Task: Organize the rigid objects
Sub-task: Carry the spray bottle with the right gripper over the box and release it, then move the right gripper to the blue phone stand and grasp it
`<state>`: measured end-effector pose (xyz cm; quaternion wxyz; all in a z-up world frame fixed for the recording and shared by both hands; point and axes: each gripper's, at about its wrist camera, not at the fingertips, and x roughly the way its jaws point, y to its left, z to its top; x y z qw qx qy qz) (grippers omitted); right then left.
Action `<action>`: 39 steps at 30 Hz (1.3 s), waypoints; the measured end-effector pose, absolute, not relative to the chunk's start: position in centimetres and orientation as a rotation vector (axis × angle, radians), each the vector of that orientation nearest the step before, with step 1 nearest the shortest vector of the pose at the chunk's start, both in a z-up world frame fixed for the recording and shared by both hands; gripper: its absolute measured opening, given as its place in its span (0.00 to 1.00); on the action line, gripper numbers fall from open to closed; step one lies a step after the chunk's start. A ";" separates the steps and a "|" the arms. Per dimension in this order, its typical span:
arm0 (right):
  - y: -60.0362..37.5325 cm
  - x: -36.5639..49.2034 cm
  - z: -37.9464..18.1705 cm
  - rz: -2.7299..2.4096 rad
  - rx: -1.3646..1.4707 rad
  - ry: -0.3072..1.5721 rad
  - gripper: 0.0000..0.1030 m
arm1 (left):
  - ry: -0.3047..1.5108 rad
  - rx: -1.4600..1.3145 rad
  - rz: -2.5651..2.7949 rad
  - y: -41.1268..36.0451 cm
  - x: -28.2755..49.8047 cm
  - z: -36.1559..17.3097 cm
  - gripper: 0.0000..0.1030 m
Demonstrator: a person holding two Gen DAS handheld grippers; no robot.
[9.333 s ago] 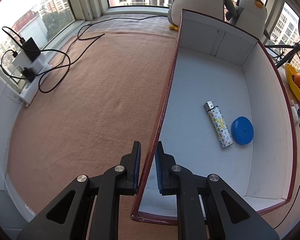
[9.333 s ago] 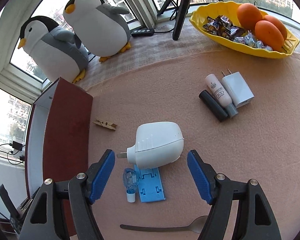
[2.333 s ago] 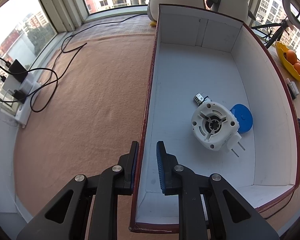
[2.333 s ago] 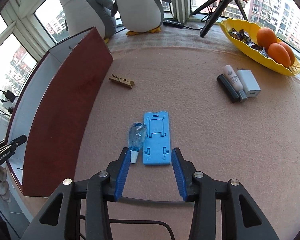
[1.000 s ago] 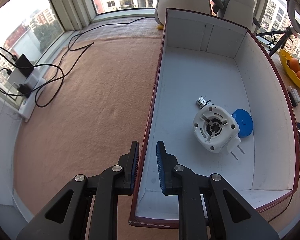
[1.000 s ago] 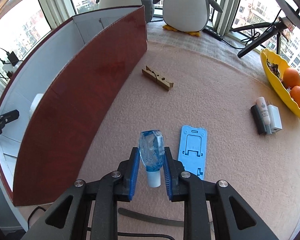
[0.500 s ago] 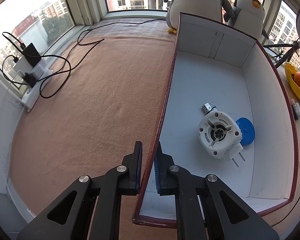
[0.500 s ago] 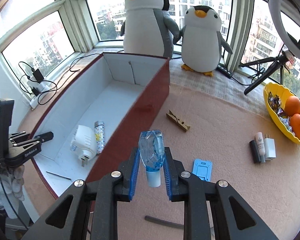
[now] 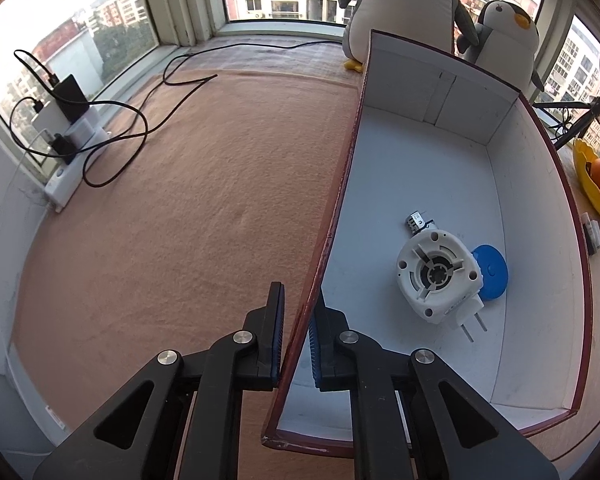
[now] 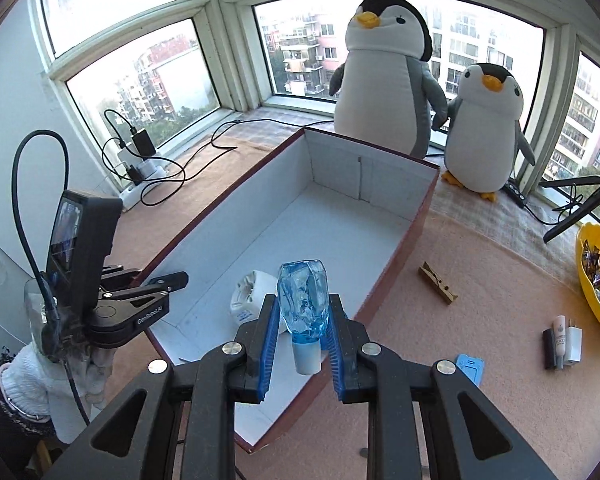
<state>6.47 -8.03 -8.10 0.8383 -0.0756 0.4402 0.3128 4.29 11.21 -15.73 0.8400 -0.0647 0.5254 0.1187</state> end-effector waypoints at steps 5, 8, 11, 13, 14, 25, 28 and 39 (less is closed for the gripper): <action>-6.4 5.8 -8.6 0.692 -0.206 0.933 0.20 | 1.109 -0.146 0.256 11.3 4.1 -15.7 0.10; -5.8 5.6 -9.0 0.708 -0.216 0.943 0.20 | 1.109 -0.148 0.259 11.2 4.1 -15.7 0.10; -5.5 5.5 -9.2 0.720 -0.224 0.952 0.20 | 1.109 -0.148 0.261 11.2 4.1 -15.7 0.10; -5.4 5.5 -9.2 0.719 -0.223 0.951 0.21 | 1.110 -0.148 0.262 11.1 4.1 -15.7 0.10; -5.5 5.5 -9.1 0.717 -0.220 0.946 0.22 | 1.111 -0.146 0.262 11.1 4.1 -15.7 0.10; -7.0 6.1 -8.5 0.687 -0.170 0.936 0.47 | 1.120 -0.131 0.253 11.1 4.2 -15.7 0.10; -8.5 6.7 -8.6 0.652 -0.130 0.950 0.47 | 1.124 -0.118 0.248 11.0 4.3 -15.7 0.10; -17.9 10.1 -10.8 0.419 0.059 1.050 0.47 | 1.159 -0.080 0.217 10.9 4.5 -16.2 0.10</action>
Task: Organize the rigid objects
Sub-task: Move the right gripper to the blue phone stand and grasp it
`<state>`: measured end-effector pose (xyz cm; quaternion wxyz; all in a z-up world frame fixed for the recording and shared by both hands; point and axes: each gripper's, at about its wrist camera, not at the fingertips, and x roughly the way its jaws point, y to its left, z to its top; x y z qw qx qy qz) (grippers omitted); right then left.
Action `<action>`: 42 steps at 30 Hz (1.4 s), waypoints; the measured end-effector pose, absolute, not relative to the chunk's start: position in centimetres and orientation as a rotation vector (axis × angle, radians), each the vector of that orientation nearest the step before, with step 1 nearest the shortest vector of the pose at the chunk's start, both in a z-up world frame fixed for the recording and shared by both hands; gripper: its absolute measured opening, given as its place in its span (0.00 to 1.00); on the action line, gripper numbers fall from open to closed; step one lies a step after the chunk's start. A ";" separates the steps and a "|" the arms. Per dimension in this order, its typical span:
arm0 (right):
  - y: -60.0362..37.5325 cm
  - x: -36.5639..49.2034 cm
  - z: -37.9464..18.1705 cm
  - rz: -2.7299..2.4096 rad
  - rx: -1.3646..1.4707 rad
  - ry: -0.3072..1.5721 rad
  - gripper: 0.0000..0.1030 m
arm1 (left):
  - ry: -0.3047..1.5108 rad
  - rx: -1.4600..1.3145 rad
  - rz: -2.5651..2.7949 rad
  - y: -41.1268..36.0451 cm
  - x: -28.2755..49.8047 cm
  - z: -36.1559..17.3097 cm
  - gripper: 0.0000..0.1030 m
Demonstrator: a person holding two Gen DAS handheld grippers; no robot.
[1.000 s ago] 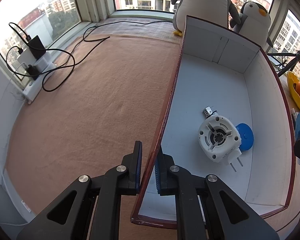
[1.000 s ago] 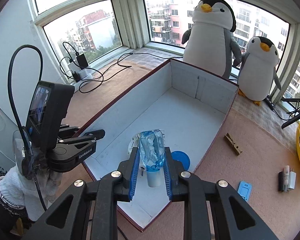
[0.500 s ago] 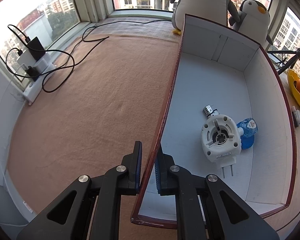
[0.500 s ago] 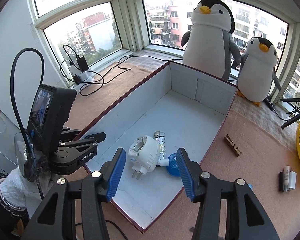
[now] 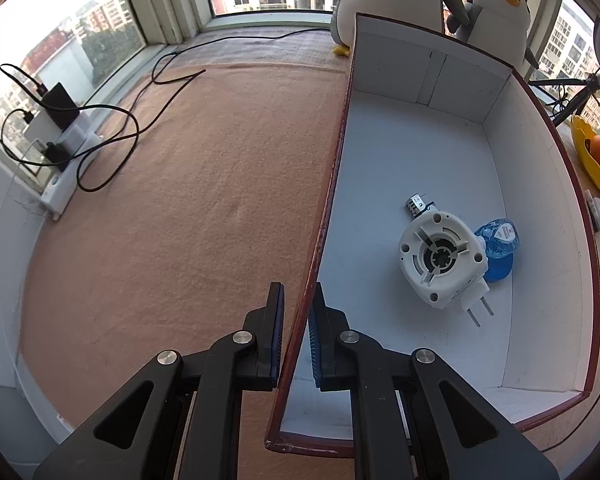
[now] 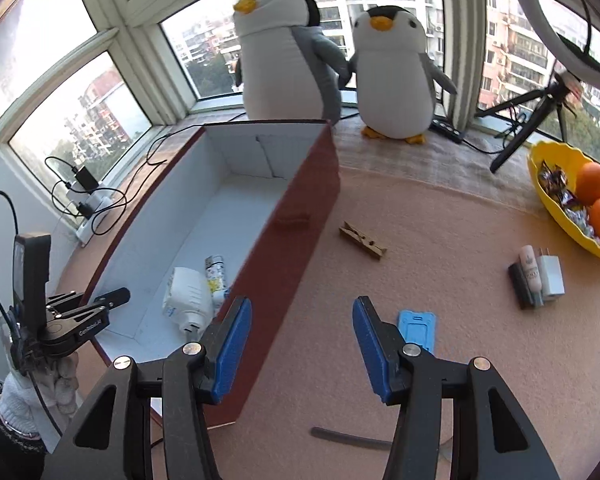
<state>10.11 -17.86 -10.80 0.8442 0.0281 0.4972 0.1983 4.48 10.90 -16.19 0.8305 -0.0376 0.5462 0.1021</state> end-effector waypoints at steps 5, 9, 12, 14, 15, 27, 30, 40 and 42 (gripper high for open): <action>-21.6 11.0 -13.0 0.329 0.127 1.112 0.47 | 1.162 -0.059 0.203 10.7 4.6 -16.1 0.10; -23.3 11.3 -14.6 0.279 0.146 1.156 0.47 | 1.169 -0.047 0.190 10.6 4.6 -16.1 0.10; -23.7 11.4 -15.9 0.256 0.151 1.189 0.47 | 1.177 -0.041 0.180 10.4 4.7 -16.1 0.10; -23.8 11.4 -16.5 0.247 0.156 1.205 0.47 | 1.180 -0.030 0.172 10.3 4.7 -16.0 0.10; -23.8 11.5 -16.8 0.242 0.158 1.213 0.47 | 1.182 -0.026 0.167 10.2 4.8 -16.0 0.10; -22.0 12.3 -18.8 0.187 0.065 1.264 0.47 | 1.183 0.014 0.123 9.6 5.5 -15.7 0.16; -21.5 12.5 -19.3 0.170 0.023 1.271 0.47 | 1.179 0.019 0.120 9.6 5.4 -15.6 0.16; -20.3 12.6 -20.5 0.159 -0.088 1.267 0.32 | 1.170 0.011 0.126 9.8 5.2 -15.5 0.16; -20.2 12.5 -20.6 0.162 -0.092 1.263 0.32 | 1.167 0.008 0.127 9.8 5.1 -15.5 0.16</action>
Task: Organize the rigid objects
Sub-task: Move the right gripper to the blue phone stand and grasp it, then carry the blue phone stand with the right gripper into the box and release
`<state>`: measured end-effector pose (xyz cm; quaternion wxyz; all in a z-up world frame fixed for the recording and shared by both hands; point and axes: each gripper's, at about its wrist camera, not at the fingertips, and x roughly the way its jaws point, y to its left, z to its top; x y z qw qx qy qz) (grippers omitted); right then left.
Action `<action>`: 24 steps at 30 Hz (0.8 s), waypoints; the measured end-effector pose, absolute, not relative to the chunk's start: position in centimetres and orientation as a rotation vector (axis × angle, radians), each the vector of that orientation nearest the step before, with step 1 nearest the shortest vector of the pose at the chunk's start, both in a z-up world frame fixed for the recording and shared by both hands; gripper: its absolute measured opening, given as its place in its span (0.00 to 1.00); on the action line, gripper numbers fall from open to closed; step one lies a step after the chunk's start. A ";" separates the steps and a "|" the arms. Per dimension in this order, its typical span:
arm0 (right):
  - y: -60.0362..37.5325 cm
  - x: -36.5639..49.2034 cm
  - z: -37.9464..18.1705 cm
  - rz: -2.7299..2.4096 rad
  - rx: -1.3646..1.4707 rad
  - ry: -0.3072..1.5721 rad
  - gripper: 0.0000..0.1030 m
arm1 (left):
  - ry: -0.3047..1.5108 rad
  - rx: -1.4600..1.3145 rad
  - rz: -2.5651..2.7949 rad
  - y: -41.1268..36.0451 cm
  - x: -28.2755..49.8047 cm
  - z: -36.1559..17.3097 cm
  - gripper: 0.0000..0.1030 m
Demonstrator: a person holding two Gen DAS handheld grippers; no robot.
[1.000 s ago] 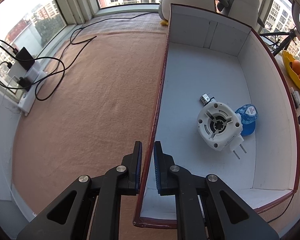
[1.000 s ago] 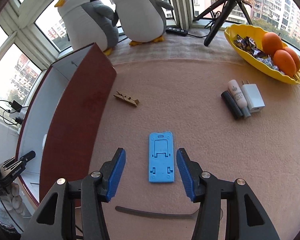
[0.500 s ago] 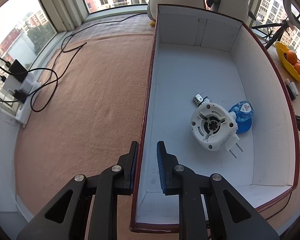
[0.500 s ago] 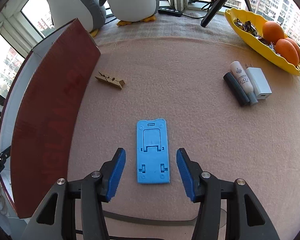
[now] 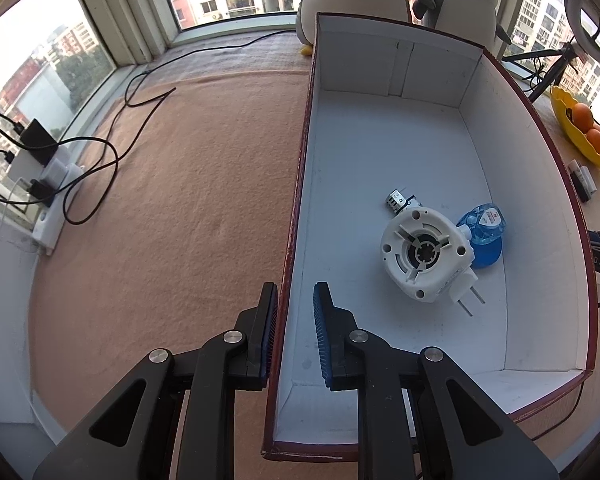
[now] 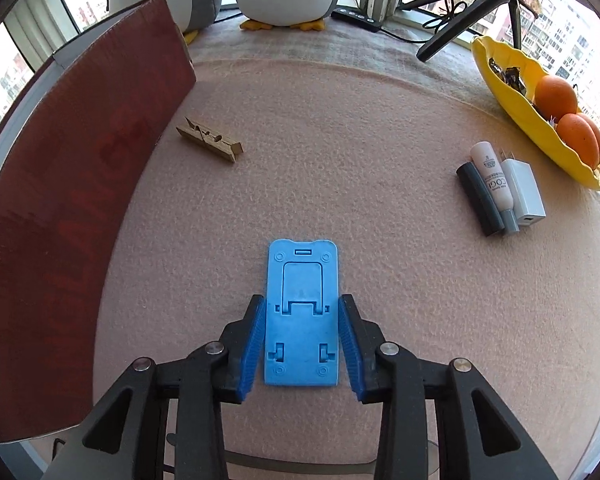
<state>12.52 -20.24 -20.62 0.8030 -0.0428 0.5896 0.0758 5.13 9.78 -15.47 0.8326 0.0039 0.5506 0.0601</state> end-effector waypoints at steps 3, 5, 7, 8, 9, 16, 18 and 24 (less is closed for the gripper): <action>-20.4 12.3 -20.5 0.160 -0.088 1.250 0.32 | 1.164 0.004 0.128 9.8 5.1 -15.4 0.16; -20.6 12.2 -20.2 0.158 -0.077 1.237 0.32 | 1.164 0.000 0.131 9.8 5.1 -15.5 0.16; -20.8 11.9 -19.6 0.164 -0.058 1.221 0.32 | 1.163 -0.008 0.133 9.9 5.0 -15.5 0.16; -20.9 11.8 -19.2 0.168 -0.049 1.211 0.32 | 1.162 -0.012 0.135 9.9 5.0 -15.5 0.16; -21.0 11.6 -18.7 0.172 -0.044 1.198 0.32 | 1.160 -0.016 0.137 10.0 5.0 -15.5 0.16; -20.2 10.7 -14.2 0.227 -0.017 1.091 0.32 | 1.152 -0.043 0.149 10.1 4.8 -15.4 0.16; -19.5 10.4 -12.9 0.256 -0.020 1.063 0.32 | 1.148 -0.047 0.154 10.2 4.7 -15.4 0.16; -16.4 9.5 -10.1 0.357 -0.046 0.996 0.32 | 1.141 -0.070 0.168 10.4 4.6 -15.4 0.16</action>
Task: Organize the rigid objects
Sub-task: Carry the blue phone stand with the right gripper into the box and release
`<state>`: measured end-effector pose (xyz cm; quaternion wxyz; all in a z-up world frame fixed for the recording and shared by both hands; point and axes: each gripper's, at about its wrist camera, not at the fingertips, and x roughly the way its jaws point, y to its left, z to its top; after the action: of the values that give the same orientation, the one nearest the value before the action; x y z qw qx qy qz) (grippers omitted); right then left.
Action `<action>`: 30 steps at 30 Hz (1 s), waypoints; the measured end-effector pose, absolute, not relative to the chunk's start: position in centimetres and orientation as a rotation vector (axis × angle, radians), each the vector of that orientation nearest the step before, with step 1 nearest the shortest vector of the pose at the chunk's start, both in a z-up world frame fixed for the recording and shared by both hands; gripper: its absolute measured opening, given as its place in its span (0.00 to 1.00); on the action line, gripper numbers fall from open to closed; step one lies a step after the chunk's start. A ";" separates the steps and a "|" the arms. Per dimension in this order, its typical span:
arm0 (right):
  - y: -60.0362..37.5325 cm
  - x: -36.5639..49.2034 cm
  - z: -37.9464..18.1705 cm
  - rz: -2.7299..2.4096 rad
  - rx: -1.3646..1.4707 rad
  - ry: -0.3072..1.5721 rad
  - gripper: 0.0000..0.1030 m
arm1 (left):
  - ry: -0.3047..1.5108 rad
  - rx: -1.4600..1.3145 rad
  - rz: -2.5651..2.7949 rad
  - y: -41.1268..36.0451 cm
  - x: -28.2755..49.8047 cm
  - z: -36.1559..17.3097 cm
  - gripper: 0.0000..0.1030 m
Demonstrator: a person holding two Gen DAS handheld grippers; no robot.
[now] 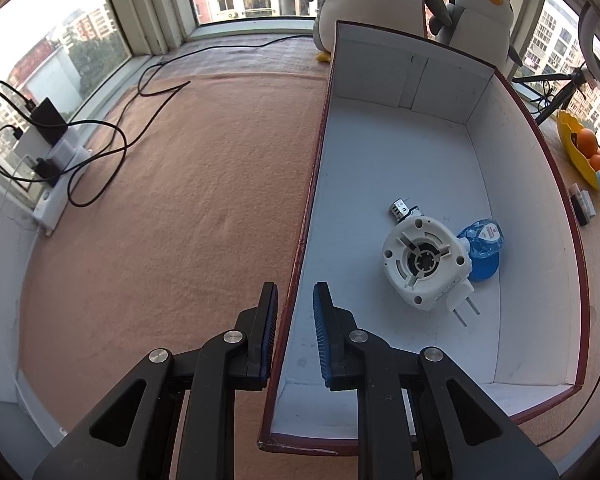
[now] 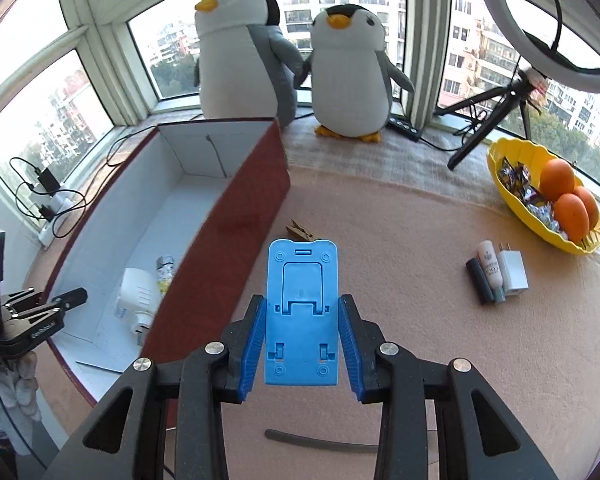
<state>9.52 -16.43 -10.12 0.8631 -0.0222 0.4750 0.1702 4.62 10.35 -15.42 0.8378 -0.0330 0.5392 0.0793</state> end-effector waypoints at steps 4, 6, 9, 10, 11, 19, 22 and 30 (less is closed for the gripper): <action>-14.4 8.7 -9.0 0.422 -0.073 0.970 0.32 | 1.136 -0.082 0.179 10.5 4.5 -15.4 0.15; -13.4 8.4 -8.6 0.451 -0.087 0.960 0.32 | 1.133 -0.093 0.188 10.6 4.4 -15.4 0.13; -11.9 7.9 -8.2 0.490 -0.116 0.946 0.32 | 1.130 -0.111 0.200 10.8 4.3 -15.5 0.13; -11.5 7.8 -8.1 0.501 -0.125 0.942 0.32 | 1.128 -0.117 0.203 10.9 4.2 -15.5 0.13; -11.0 7.7 -8.0 0.512 -0.134 0.940 0.32 | 1.125 -0.122 0.208 11.0 4.2 -15.5 0.12; -8.6 7.1 -8.3 0.586 -0.186 0.938 0.32 | 1.114 -0.155 0.224 11.2 3.8 -15.5 0.09; -8.1 6.8 -8.5 0.605 -0.205 0.937 0.32 | 1.110 -0.150 0.230 11.1 3.8 -15.5 0.09; -6.9 6.2 -8.9 0.638 -0.234 0.942 0.32 | 1.106 -0.145 0.233 11.1 3.7 -15.5 0.09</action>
<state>6.18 -6.93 -8.91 0.8360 -0.1104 0.4451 0.3014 3.72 11.05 -15.48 0.8421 -0.0688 0.5234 0.1102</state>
